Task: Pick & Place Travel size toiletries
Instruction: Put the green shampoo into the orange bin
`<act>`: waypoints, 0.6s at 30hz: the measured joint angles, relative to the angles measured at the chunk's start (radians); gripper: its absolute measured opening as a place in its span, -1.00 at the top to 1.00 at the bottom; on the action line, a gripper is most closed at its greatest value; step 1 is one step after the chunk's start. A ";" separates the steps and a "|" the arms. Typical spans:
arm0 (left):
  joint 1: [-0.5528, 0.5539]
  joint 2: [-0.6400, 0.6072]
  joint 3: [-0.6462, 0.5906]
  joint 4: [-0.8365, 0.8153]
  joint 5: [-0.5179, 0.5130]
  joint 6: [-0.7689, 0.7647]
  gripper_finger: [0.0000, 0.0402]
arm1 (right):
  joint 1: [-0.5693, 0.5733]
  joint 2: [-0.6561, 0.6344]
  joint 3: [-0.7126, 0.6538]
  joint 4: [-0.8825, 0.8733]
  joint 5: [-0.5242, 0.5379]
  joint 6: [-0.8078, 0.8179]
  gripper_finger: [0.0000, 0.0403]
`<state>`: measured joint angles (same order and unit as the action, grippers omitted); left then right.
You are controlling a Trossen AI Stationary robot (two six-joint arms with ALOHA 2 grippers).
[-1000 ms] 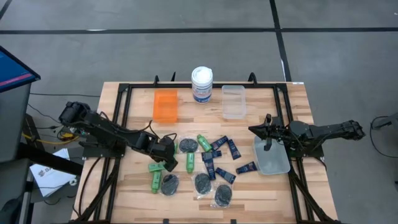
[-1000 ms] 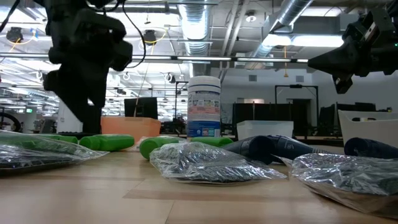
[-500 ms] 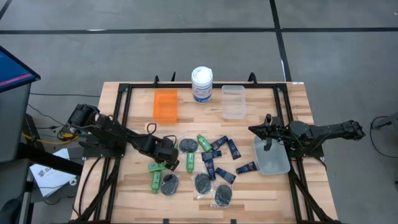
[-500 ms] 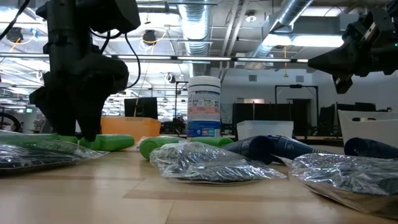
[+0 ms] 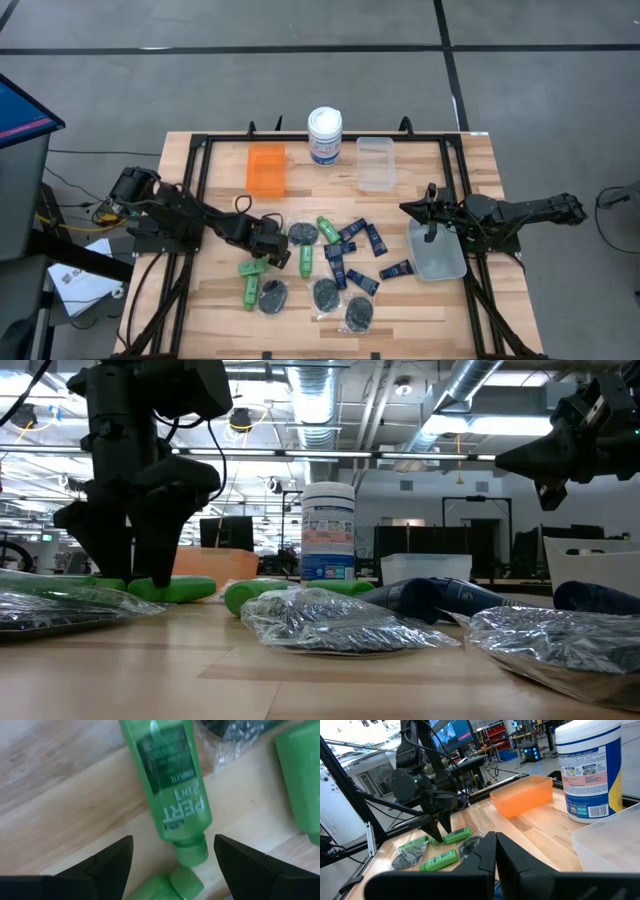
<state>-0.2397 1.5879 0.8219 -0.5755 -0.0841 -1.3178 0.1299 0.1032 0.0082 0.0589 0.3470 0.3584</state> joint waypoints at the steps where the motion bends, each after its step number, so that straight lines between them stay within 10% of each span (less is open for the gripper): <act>1: 0.004 0.000 0.000 0.000 0.000 0.000 -0.36 | 0.000 0.000 0.000 0.000 0.000 0.000 1.00; 18: 0.009 0.054 0.005 0.010 0.038 0.001 -0.32 | 0.000 0.000 0.000 0.000 0.000 0.000 1.00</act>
<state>-0.2304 1.6417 0.8272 -0.5658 -0.0461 -1.3163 0.1300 0.1032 0.0082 0.0589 0.3470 0.3586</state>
